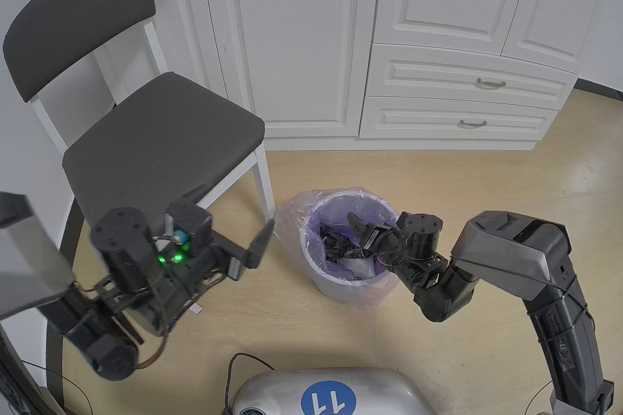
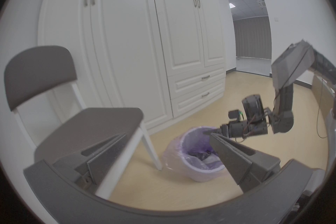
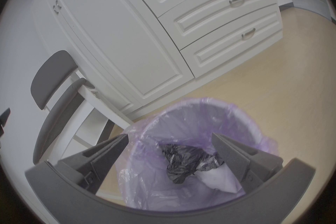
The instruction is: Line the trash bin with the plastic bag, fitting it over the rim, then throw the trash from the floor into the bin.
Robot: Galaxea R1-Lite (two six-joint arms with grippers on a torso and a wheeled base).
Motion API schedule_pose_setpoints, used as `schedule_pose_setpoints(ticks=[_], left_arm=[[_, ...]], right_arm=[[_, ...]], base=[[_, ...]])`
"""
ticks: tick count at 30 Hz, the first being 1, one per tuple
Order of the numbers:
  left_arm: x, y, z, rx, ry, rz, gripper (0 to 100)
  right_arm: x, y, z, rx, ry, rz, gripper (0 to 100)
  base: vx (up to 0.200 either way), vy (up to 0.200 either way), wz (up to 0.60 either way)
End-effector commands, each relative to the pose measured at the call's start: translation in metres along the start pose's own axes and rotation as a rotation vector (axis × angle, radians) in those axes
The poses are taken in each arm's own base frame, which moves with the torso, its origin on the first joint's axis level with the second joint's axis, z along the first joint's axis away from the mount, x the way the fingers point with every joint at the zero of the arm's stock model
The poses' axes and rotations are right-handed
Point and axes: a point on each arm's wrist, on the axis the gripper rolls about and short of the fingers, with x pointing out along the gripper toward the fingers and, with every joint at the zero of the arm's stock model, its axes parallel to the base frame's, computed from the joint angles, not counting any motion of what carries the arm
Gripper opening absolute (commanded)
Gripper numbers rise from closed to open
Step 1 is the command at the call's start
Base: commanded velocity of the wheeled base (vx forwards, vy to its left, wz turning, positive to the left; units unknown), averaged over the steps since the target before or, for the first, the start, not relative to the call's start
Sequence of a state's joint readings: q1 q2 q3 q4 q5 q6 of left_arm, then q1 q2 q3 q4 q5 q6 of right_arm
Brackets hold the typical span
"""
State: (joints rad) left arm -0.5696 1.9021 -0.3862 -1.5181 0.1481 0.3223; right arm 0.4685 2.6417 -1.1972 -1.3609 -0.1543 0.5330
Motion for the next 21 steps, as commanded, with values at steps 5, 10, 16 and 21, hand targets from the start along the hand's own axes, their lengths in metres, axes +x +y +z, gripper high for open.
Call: schedule_pose_setpoints(ticks=[5,10,16,21], left_arm=[[0.097,-0.054,-0.064,-0.090,0.273,-0.099,100],[0.149,-0.040,-0.073,-0.176,0.459,-0.057,100],[0.188,-0.022,-0.092,-0.244,0.543,0.004,100],[0.203,-0.018,-0.109,-0.246,0.575,0.017,100]], right_arm=[[-0.024,0.004,0.118,-0.061,-0.062,-0.100,100],[-0.036,0.000,0.152,-0.063,-0.041,-0.165,100],[-0.040,-0.003,0.159,-0.084,-0.040,-0.181,100],[-0.039,-0.006,0.154,-0.091,-0.026,-0.188,100]], base=[[0.000,0.000,0.00],[0.000,0.000,0.00],[0.000,0.000,0.00],[0.000,0.000,0.00]])
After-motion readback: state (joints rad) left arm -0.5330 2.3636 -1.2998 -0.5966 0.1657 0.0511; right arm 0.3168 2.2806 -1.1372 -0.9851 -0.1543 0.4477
